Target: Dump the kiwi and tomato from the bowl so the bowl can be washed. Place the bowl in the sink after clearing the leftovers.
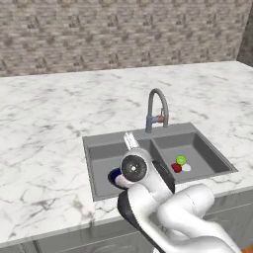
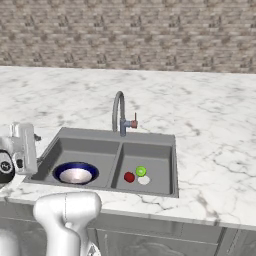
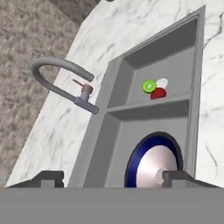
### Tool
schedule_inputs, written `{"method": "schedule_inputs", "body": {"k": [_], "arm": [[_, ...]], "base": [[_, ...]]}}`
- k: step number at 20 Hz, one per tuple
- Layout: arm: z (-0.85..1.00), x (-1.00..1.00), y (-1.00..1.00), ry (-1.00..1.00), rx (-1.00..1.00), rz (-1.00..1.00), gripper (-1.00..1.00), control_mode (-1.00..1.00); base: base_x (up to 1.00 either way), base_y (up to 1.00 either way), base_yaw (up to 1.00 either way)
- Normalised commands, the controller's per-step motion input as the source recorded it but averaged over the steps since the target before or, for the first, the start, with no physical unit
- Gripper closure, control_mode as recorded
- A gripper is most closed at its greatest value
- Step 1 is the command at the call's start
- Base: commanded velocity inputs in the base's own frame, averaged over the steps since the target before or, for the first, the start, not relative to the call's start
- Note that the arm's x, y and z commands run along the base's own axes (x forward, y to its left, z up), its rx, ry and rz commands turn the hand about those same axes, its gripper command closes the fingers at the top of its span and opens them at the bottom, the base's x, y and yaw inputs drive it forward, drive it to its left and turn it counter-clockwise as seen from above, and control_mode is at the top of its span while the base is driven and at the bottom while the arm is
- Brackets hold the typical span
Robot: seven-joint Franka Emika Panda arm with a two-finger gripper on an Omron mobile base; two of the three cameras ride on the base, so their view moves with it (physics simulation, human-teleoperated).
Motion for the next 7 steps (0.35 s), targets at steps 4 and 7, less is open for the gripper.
{"method": "schedule_inputs", "body": {"k": [4,7], "arm": [[1.00,-1.00,0.00,-0.42,0.00,-0.01,-1.00,-1.00],[1.00,-1.00,-0.04,-0.56,0.00,0.00,-1.00,-1.00]], "base": [[0.00,0.00,0.00],[0.00,0.00,0.00]]}}
